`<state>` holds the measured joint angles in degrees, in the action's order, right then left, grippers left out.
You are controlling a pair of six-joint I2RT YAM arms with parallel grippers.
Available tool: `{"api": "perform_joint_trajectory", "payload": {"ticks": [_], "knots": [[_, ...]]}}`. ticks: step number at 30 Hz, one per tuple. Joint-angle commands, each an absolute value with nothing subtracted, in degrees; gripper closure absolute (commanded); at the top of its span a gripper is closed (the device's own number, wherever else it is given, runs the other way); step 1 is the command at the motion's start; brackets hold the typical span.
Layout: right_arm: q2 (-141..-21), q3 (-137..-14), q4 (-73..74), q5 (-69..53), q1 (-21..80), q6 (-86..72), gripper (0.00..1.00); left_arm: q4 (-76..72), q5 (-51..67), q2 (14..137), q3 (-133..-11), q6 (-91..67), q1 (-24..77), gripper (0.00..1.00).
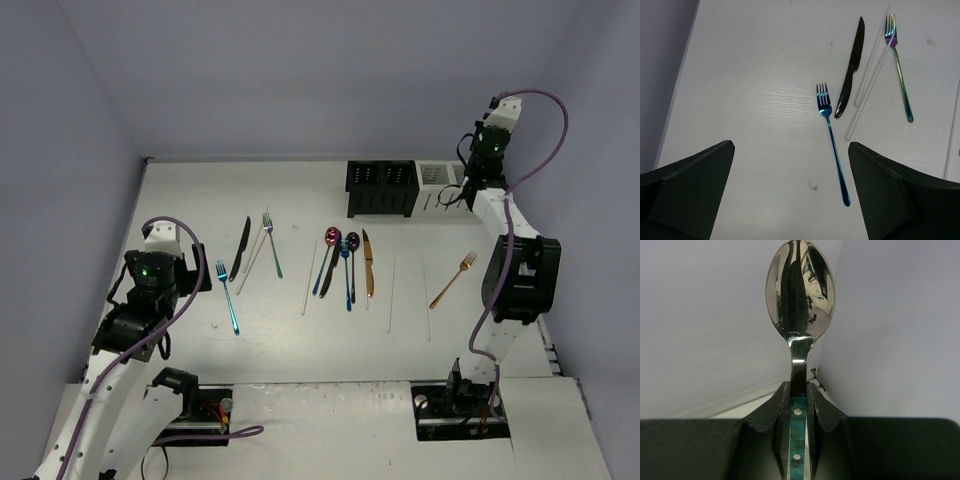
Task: Sort the eating utensils into containers
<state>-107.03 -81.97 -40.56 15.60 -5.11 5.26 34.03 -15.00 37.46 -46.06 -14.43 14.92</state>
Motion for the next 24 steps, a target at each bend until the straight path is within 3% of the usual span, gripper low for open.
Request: {"api": "perform_joint_trajectory", "payload": {"ticks": [1, 14, 19, 24], "knots": [[-110.28, -88.43, -50.02, 13.24, -5.93, 5.56, 1.00, 29.05, -12.90, 38.70, -46.23, -12.99, 14.50, 0.03], [-119.23, -85.66, -51.97, 12.34, -6.33, 2.47, 1.00, 27.12, -12.76, 38.36, -45.74, -12.31, 13.59, 0.03], [-118.04, -81.92, -52.29, 11.95, -6.33, 1.23, 0.83, 27.25, -11.95, 38.58, -45.88, -12.22, 13.54, 0.03], [-112.55, -78.07, -51.34, 10.89, -5.77, 0.09, 0.59, 27.16, -11.84, 37.34, -45.79, -12.22, 13.53, 0.02]]}}
